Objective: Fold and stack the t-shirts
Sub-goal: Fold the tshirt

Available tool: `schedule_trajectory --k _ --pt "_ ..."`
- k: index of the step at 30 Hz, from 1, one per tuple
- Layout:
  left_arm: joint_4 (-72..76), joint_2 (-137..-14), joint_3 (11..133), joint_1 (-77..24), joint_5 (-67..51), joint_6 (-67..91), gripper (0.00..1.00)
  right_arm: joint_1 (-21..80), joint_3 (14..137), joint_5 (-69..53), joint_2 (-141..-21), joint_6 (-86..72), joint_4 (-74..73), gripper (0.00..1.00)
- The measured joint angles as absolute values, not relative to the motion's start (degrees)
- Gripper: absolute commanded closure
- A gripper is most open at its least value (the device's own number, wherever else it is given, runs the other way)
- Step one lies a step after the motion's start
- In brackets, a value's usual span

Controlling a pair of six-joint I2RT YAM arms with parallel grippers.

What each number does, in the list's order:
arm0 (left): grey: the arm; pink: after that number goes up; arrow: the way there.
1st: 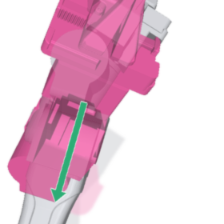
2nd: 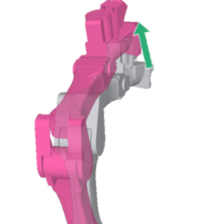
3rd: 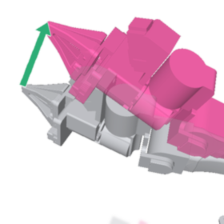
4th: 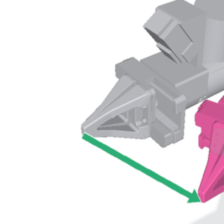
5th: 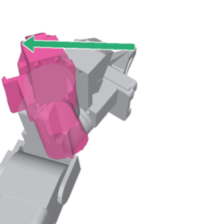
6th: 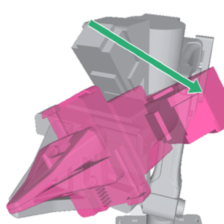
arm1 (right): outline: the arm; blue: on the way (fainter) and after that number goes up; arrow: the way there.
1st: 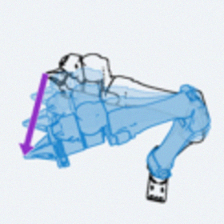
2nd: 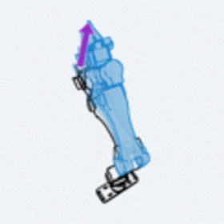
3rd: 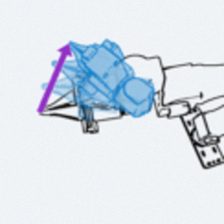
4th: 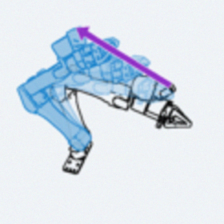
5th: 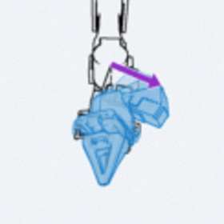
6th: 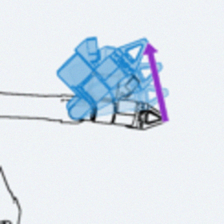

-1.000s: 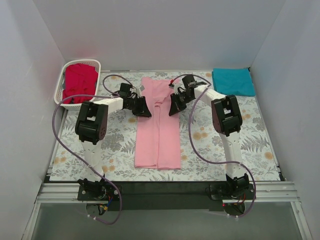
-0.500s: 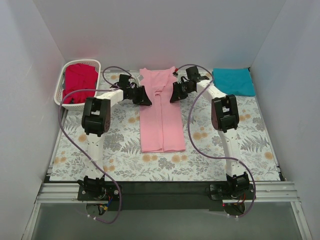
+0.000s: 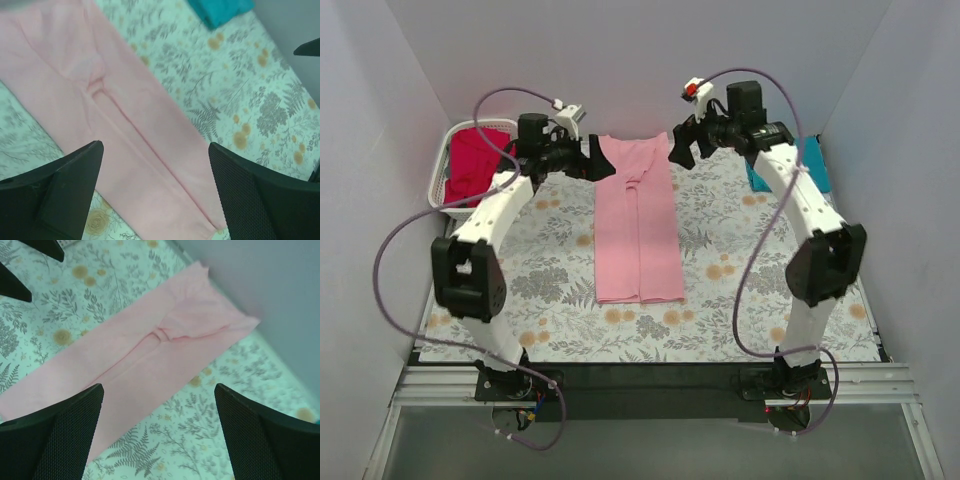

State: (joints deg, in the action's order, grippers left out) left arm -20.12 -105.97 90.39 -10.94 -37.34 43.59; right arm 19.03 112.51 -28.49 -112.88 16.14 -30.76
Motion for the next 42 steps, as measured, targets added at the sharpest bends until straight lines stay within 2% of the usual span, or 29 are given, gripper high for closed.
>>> schedule_trajectory --k 3,7,9,15,18,20,24,33,42 --pt "-15.79 -90.8 83.18 -10.57 -37.58 41.56 0.13 20.4 107.83 -27.27 -99.35 20.03 -28.45 0.02" --pt "-13.63 -76.49 72.95 -10.63 -41.54 33.87 0.18 23.81 99.0 -25.69 -86.76 27.29 -29.32 0.17" --pt "-15.11 -72.42 67.9 -11.18 -43.55 28.51 0.19 27.31 91.96 -22.26 -82.87 31.22 -30.02 0.18" --pt "-22.87 -60.23 43.99 -14.68 -44.51 9.34 0.26 39.59 64.93 -16.49 -78.98 38.48 -34.74 0.24" --pt "-26.83 -50.65 32.53 -18.96 -43.86 -0.3 0.35 41.41 56.58 -14.11 -78.3 40.99 -36.67 0.27" --pt "-27.44 -46.48 27.88 -21.63 -43.13 -4.82 0.38 42.26 53.25 -12.67 -77.21 42.5 -35.81 0.3" --pt "-26.35 -47.53 24.18 -24.47 -40.62 -8.62 0.44 43.51 49.15 -10.94 -76.38 44.77 -31.94 0.32" --pt "-18.72 -57.34 22.74 -26.48 -36.51 -10.96 0.55 45.54 43.64 -12.53 -76.4 50.74 -23.53 0.48" --pt "-12.49 -63.61 22.74 -27.27 -34.37 -11.6 0.61 45.87 42.15 -16.25 -78.56 52.84 -18.17 0.49"
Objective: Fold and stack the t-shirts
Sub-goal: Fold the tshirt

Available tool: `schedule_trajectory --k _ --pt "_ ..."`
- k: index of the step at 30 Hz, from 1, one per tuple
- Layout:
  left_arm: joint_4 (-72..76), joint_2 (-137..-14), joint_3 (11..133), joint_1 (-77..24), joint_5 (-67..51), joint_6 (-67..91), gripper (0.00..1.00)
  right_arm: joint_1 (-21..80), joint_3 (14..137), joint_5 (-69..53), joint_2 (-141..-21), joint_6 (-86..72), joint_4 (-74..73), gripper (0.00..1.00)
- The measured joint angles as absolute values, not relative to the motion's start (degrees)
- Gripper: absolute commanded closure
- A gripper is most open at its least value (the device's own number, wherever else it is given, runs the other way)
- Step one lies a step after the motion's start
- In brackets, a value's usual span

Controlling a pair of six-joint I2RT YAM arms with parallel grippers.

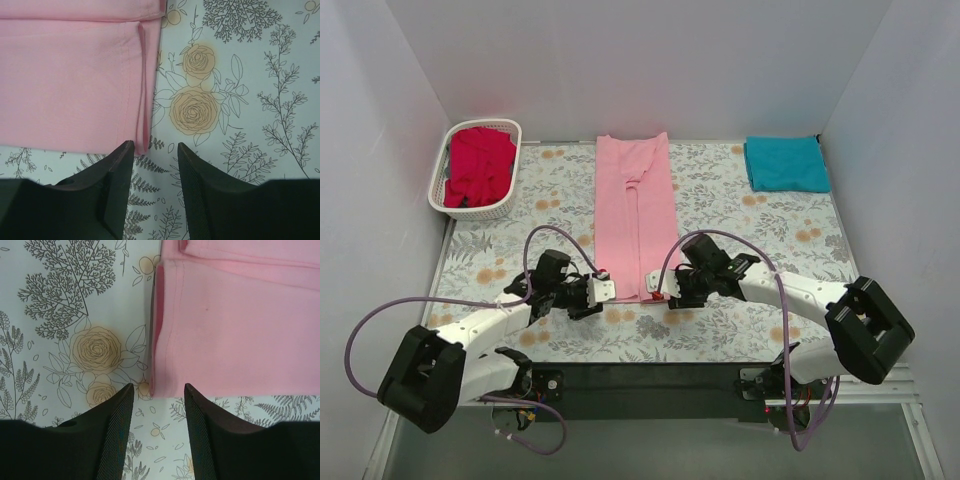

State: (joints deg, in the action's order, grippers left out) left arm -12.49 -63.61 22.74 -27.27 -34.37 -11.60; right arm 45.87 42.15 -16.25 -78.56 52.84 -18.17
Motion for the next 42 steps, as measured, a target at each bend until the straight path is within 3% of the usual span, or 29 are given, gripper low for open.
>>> schedule_trajectory --k 22,28,38,42 --pt "-8.51 -67.61 24.53 -28.34 -35.59 -14.02 0.64 45.89 40.42 -21.43 -84.55 55.94 -10.76 0.52" --pt "-7.62 -69.23 26.81 -28.62 -36.93 -14.26 0.63 45.89 41.41 -22.39 -86.89 56.01 -8.62 0.73" --pt "-7.49 -75.05 26.85 -28.62 -37.74 -16.78 0.59 45.89 43.42 -22.44 -89.38 56.07 -8.49 0.94" --pt "-6.55 -76.88 27.27 -28.62 -38.11 -16.97 0.63 45.89 43.62 -22.22 -89.65 56.38 -8.4 0.99"
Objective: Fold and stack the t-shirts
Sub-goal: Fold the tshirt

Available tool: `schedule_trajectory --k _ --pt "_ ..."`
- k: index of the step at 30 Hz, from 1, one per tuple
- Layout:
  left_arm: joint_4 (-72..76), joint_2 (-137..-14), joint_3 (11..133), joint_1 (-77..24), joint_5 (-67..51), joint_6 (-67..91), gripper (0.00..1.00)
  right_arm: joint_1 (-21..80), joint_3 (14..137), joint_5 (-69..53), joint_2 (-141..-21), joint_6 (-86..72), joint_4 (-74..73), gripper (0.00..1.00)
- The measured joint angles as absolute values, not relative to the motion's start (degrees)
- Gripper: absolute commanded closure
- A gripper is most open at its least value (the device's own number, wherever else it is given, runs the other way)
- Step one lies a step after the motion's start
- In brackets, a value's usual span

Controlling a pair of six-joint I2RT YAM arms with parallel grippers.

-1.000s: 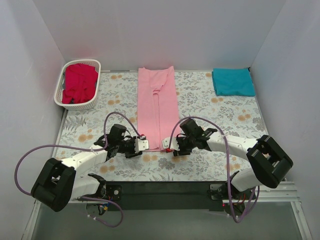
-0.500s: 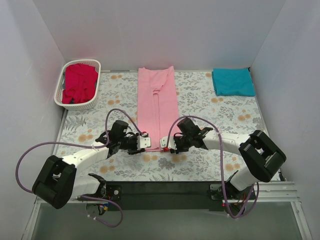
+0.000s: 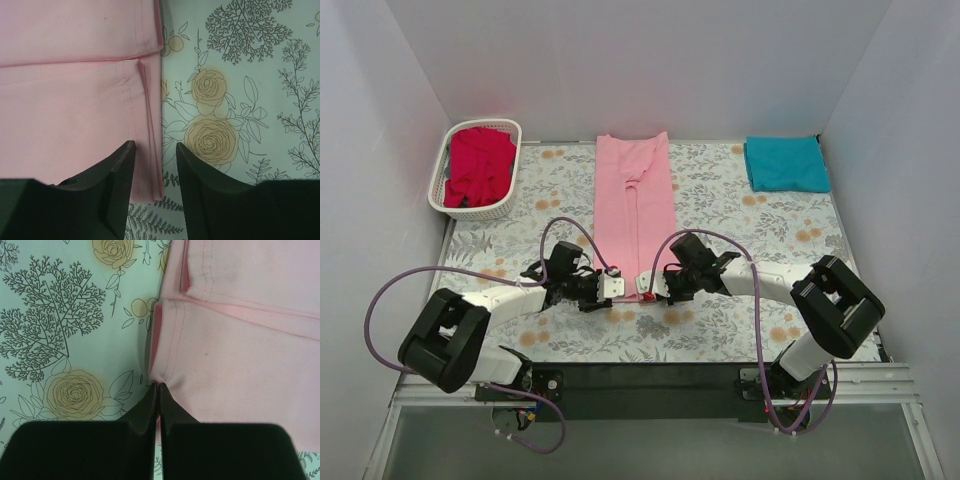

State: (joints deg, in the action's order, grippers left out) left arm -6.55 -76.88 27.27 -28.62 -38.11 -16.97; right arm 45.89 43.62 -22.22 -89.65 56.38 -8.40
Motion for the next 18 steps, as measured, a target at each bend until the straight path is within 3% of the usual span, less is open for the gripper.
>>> schedule_trajectory --k 5,9,11,18 --pt "-4.49 -78.5 27.57 -28.64 -38.15 -17.52 0.71 45.89 44.12 -21.82 -90.13 56.6 -8.43 0.99" --pt "-3.99 -79.0 27.59 -28.67 -37.78 -18.57 0.91 45.91 44.75 -21.56 -90.63 56.55 -8.6 0.99" --pt "-3.9 -79.24 27.75 -28.73 -37.15 -19.09 0.96 45.91 45.15 -21.45 -90.83 56.47 -8.95 0.99" --pt "-5.48 -79.79 29.45 -28.93 -35.77 -18.57 1.0 45.69 46.48 -20.73 -91.0 55.44 -11.46 0.99"
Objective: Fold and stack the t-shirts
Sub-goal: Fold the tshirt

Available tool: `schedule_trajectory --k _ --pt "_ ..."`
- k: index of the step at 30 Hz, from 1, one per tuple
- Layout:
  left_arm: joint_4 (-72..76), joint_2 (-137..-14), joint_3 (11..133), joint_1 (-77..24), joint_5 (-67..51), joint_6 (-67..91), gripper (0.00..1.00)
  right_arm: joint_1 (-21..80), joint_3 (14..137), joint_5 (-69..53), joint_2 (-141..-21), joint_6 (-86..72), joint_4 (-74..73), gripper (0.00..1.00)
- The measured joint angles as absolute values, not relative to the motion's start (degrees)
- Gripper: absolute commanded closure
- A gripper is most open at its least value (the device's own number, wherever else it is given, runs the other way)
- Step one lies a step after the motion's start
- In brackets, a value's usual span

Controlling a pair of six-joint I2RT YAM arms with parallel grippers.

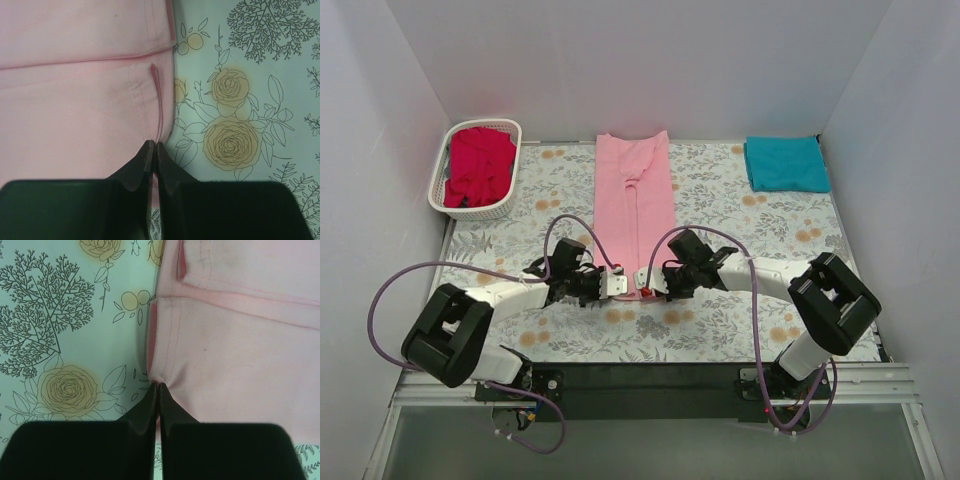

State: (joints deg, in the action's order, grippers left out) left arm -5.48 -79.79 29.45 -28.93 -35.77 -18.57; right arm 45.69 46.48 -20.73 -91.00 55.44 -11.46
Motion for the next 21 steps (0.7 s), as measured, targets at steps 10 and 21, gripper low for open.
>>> schedule_trajectory --k 10,21 --pt "-12.75 -70.54 29.47 -29.47 -36.95 -18.13 1.0 45.47 47.11 -21.28 -85.95 52.27 -18.96 0.99" --pt "-23.88 -59.37 29.3 -32.4 -40.16 -15.4 1.0 49.45 44.34 -22.72 -74.81 48.73 -24.49 0.99"
